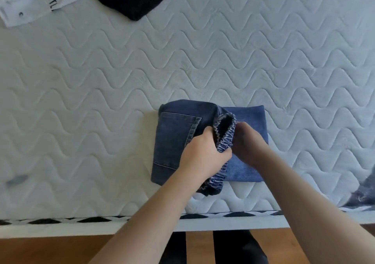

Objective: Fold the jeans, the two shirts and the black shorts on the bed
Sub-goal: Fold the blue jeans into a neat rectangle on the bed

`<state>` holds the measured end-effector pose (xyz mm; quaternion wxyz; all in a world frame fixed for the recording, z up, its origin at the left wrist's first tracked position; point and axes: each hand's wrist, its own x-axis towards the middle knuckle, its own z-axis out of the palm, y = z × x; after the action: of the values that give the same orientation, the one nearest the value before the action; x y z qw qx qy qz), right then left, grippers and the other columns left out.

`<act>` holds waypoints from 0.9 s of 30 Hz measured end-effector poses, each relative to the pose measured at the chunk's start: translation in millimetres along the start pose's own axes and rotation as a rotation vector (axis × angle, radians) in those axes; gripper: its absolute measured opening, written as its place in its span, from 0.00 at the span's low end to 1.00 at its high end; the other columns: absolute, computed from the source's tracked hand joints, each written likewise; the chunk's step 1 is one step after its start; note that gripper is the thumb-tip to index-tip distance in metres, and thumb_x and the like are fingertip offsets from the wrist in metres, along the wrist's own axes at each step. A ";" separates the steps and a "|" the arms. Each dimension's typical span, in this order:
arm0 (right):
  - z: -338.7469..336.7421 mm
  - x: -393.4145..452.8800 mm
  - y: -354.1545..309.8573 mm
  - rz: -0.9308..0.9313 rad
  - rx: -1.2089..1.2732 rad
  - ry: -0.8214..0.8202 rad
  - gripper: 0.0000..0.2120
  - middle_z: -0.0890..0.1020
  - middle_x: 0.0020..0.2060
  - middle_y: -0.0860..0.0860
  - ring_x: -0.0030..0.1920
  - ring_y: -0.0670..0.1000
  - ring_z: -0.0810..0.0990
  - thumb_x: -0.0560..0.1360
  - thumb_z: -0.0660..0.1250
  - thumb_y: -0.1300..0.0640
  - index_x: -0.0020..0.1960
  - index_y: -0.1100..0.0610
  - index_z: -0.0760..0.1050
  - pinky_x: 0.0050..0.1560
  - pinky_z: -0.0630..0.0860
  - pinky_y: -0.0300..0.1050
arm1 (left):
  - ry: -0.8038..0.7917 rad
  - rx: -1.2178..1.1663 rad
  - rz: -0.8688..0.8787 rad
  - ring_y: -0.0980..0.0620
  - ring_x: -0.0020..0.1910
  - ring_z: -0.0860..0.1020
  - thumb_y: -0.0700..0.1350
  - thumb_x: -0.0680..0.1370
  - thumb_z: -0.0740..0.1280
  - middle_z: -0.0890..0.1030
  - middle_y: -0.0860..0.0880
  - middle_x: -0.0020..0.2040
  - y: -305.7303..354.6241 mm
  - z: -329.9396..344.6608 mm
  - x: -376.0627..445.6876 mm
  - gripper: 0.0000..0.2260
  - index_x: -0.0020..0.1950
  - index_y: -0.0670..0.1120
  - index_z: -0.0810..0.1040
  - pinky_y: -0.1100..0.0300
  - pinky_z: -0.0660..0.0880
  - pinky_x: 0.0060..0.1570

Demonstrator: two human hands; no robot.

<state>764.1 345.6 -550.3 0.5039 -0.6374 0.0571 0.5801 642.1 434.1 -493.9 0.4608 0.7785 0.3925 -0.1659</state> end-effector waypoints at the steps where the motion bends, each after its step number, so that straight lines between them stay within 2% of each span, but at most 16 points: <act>1: -10.1 -0.3 3.7 0.031 0.151 0.013 0.14 0.83 0.45 0.54 0.49 0.50 0.79 0.79 0.55 0.59 0.53 0.59 0.80 0.45 0.76 0.42 | 0.007 0.019 -0.008 0.45 0.50 0.80 0.56 0.74 0.69 0.82 0.49 0.52 3.0 12.3 6.7 0.18 0.58 0.50 0.70 0.54 0.76 0.47; 3: -28.3 -0.3 9.9 0.045 0.221 0.071 0.17 0.84 0.48 0.50 0.50 0.50 0.80 0.81 0.52 0.53 0.54 0.55 0.80 0.47 0.75 0.46 | 0.027 0.043 -0.020 0.42 0.49 0.81 0.55 0.75 0.69 0.82 0.47 0.50 7.5 34.1 17.6 0.17 0.57 0.48 0.70 0.54 0.74 0.44; 6: -50.1 2.2 14.2 0.065 0.294 0.093 0.22 0.83 0.54 0.50 0.53 0.49 0.80 0.83 0.49 0.47 0.64 0.56 0.76 0.50 0.74 0.47 | 0.047 0.079 -0.029 0.41 0.50 0.81 0.55 0.75 0.68 0.82 0.45 0.51 13.8 57.9 29.3 0.18 0.58 0.47 0.69 0.55 0.71 0.41; 9: -57.5 1.0 11.8 0.063 0.288 0.077 0.23 0.83 0.55 0.50 0.52 0.47 0.82 0.84 0.48 0.45 0.65 0.56 0.75 0.51 0.74 0.45 | -0.013 0.105 -0.008 0.42 0.53 0.80 0.61 0.75 0.68 0.81 0.46 0.55 16.8 73.5 38.5 0.22 0.59 0.46 0.69 0.53 0.73 0.45; 10: -60.5 3.4 13.8 0.062 0.301 0.069 0.23 0.83 0.57 0.51 0.55 0.47 0.82 0.84 0.49 0.44 0.65 0.56 0.75 0.55 0.74 0.45 | -0.047 0.113 0.008 0.43 0.54 0.80 0.62 0.75 0.67 0.81 0.47 0.55 16.6 76.0 40.5 0.23 0.59 0.47 0.70 0.53 0.74 0.47; 13: -65.3 2.1 15.7 0.079 0.320 0.092 0.28 0.83 0.58 0.57 0.59 0.54 0.82 0.79 0.59 0.37 0.65 0.59 0.76 0.65 0.72 0.51 | -0.143 0.089 0.041 0.48 0.56 0.79 0.63 0.76 0.66 0.82 0.51 0.56 6.4 76.8 46.1 0.20 0.60 0.51 0.73 0.52 0.76 0.53; 15: -67.4 0.8 18.8 0.084 0.221 0.106 0.32 0.84 0.56 0.53 0.58 0.52 0.82 0.69 0.68 0.31 0.63 0.53 0.77 0.65 0.73 0.53 | -0.186 0.051 0.062 0.51 0.57 0.79 0.61 0.77 0.65 0.82 0.52 0.57 -6.3 71.1 51.3 0.16 0.60 0.54 0.75 0.52 0.76 0.57; 16: -66.7 0.0 21.0 0.038 0.095 0.117 0.31 0.84 0.55 0.49 0.57 0.50 0.82 0.66 0.71 0.31 0.63 0.48 0.77 0.65 0.74 0.53 | -0.204 0.050 0.079 0.52 0.58 0.79 0.59 0.78 0.65 0.82 0.53 0.57 -12.3 67.3 54.5 0.14 0.60 0.55 0.75 0.52 0.75 0.59; 18: -62.4 -0.2 28.2 -0.121 -0.174 0.209 0.26 0.84 0.52 0.44 0.54 0.44 0.82 0.67 0.74 0.37 0.62 0.45 0.75 0.63 0.76 0.50 | -0.229 0.058 0.125 0.55 0.57 0.79 0.55 0.79 0.66 0.82 0.55 0.56 -21.0 55.6 61.8 0.11 0.60 0.56 0.76 0.56 0.75 0.61; 20: -58.8 0.9 33.7 -0.206 -0.340 0.360 0.22 0.84 0.49 0.42 0.52 0.42 0.81 0.69 0.75 0.44 0.60 0.47 0.75 0.60 0.76 0.47 | -0.205 0.071 0.191 0.58 0.54 0.80 0.49 0.79 0.66 0.82 0.57 0.52 -26.2 36.2 71.1 0.09 0.59 0.53 0.78 0.62 0.74 0.58; 22: -59.0 0.9 36.5 -0.233 -0.384 0.415 0.17 0.84 0.47 0.41 0.51 0.41 0.81 0.71 0.74 0.47 0.57 0.47 0.76 0.59 0.77 0.49 | -0.031 0.109 0.286 0.56 0.55 0.79 0.45 0.79 0.66 0.82 0.54 0.54 -34.4 11.9 85.7 0.10 0.60 0.50 0.78 0.60 0.73 0.60; 24: -61.7 -1.5 37.1 -0.236 -0.366 0.401 0.12 0.84 0.47 0.41 0.50 0.42 0.81 0.72 0.72 0.47 0.55 0.47 0.77 0.58 0.77 0.51 | 0.154 0.239 0.384 0.49 0.62 0.76 0.45 0.78 0.67 0.79 0.48 0.62 -45.1 -9.0 104.9 0.16 0.65 0.46 0.75 0.57 0.69 0.65; 25: -63.4 -3.5 37.0 -0.237 -0.353 0.388 0.11 0.84 0.47 0.41 0.51 0.42 0.82 0.73 0.72 0.48 0.54 0.47 0.77 0.59 0.78 0.52 | 0.189 0.322 0.415 0.46 0.65 0.75 0.47 0.78 0.67 0.77 0.46 0.66 -49.7 -17.3 113.3 0.19 0.68 0.44 0.74 0.55 0.67 0.66; 27: -67.3 -8.4 37.9 -0.246 -0.304 0.355 0.10 0.85 0.47 0.42 0.51 0.43 0.82 0.74 0.73 0.49 0.53 0.47 0.78 0.59 0.78 0.53 | 0.104 0.447 0.413 0.44 0.69 0.71 0.53 0.79 0.67 0.73 0.45 0.71 -53.5 -26.7 124.1 0.25 0.73 0.44 0.69 0.51 0.64 0.70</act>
<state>782.3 275.2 -577.6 0.4512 -0.7996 -0.0212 0.3957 677.6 527.9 -588.3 0.2815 0.9313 0.2031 -0.1108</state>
